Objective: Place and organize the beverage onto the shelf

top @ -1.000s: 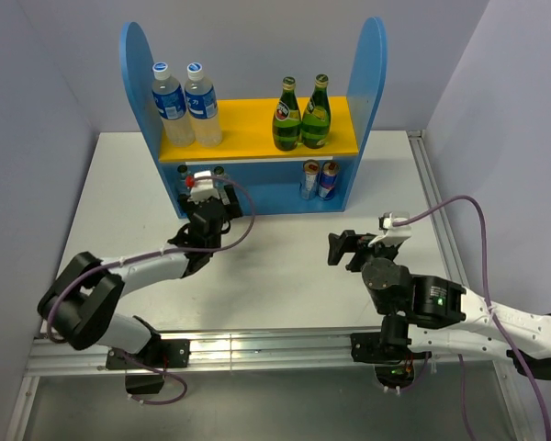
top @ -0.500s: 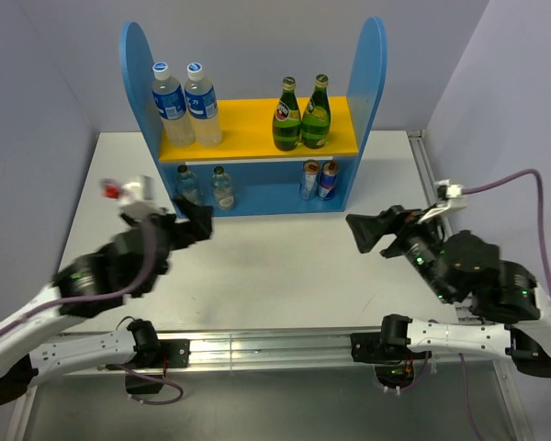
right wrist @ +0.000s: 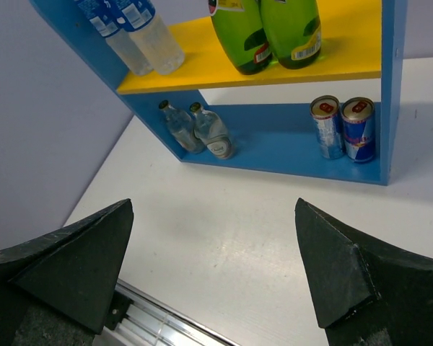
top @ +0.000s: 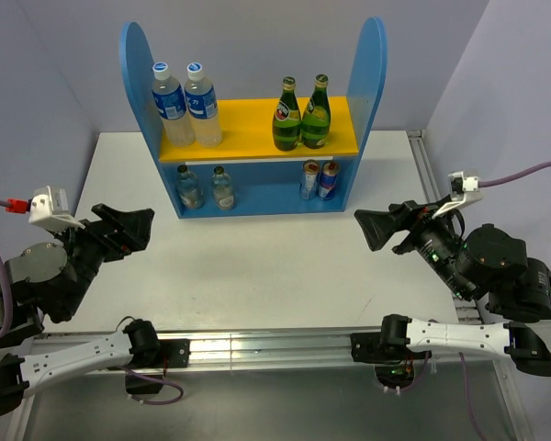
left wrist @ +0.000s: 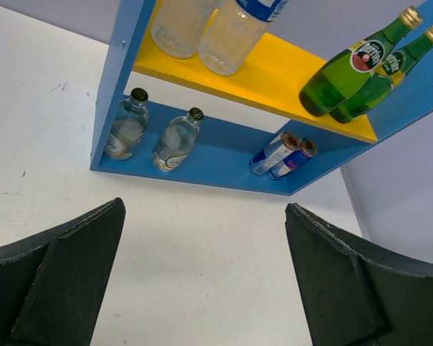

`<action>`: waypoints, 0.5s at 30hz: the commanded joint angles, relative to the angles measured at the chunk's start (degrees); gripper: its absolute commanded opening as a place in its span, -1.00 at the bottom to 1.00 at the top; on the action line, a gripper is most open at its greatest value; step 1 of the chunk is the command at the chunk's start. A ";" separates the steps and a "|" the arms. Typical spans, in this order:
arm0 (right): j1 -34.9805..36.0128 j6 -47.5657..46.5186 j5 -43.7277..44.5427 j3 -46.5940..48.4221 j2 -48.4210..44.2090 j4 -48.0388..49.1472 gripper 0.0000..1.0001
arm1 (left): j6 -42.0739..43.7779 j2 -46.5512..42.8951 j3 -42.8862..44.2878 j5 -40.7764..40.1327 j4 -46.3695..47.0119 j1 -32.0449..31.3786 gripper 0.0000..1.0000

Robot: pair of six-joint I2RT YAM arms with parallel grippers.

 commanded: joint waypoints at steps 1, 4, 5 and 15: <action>0.35 -2.24 -0.30 2.47 1.00 -0.04 1.00 | 1.31 0.05 -0.11 -1.84 -2.23 -0.21 0.99; 0.44 -2.68 0.40 2.74 1.44 0.13 1.00 | 1.40 -0.56 -0.73 -2.19 -2.23 -0.21 0.99; 0.44 -3.03 0.57 2.74 1.53 0.22 1.00 | 1.40 -0.65 -0.99 -2.20 -2.23 -0.21 0.99; 0.44 -4.08 1.72 1.42 1.35 2.24 1.00 | 1.22 -0.56 -1.17 -3.34 -3.02 -0.21 0.99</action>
